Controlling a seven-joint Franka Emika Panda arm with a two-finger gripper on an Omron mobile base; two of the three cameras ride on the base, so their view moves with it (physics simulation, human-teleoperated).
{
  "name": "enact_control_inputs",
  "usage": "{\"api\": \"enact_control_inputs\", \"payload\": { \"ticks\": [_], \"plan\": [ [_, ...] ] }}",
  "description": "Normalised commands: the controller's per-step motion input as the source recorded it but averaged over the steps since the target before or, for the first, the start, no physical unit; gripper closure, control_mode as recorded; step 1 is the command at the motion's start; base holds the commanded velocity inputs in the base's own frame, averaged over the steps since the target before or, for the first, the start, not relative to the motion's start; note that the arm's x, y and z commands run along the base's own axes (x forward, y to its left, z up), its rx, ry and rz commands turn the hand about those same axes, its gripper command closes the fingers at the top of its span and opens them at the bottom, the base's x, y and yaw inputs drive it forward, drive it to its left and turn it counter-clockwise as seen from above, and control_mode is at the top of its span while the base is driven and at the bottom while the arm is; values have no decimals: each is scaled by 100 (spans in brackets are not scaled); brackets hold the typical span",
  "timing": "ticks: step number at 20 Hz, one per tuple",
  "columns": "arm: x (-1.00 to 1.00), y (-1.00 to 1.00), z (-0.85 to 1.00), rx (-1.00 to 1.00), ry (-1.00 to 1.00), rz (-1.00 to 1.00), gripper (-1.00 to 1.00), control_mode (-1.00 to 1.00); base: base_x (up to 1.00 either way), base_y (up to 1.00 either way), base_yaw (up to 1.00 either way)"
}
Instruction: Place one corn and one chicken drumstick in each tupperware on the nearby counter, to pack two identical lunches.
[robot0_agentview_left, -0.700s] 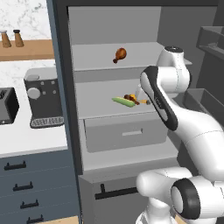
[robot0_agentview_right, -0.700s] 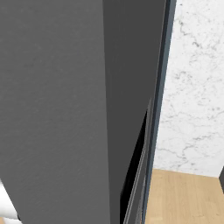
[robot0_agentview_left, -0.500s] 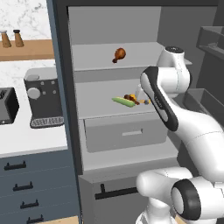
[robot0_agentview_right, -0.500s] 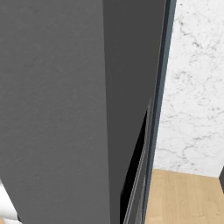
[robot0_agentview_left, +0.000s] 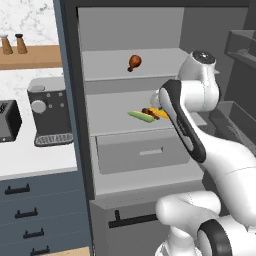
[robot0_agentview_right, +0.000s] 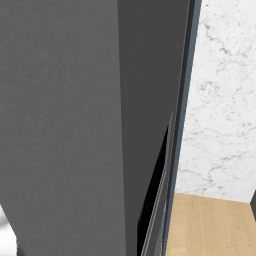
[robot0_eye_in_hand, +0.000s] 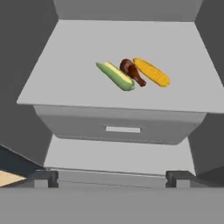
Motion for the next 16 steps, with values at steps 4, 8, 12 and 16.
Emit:
{"api": "enact_control_inputs", "payload": {
  "ticks": [4,8,12,16],
  "plan": [
    [0,18,98,13,-61,0,-100,-100,0,0,0],
    [3,0,100,21,-53,0,-100,-100,0,0,0],
    [49,16,86,12,-25,0,-100,-100,0,0,0],
    [92,40,16,0,-1,-12,-100,-100,0,0,0]
  ]
}}
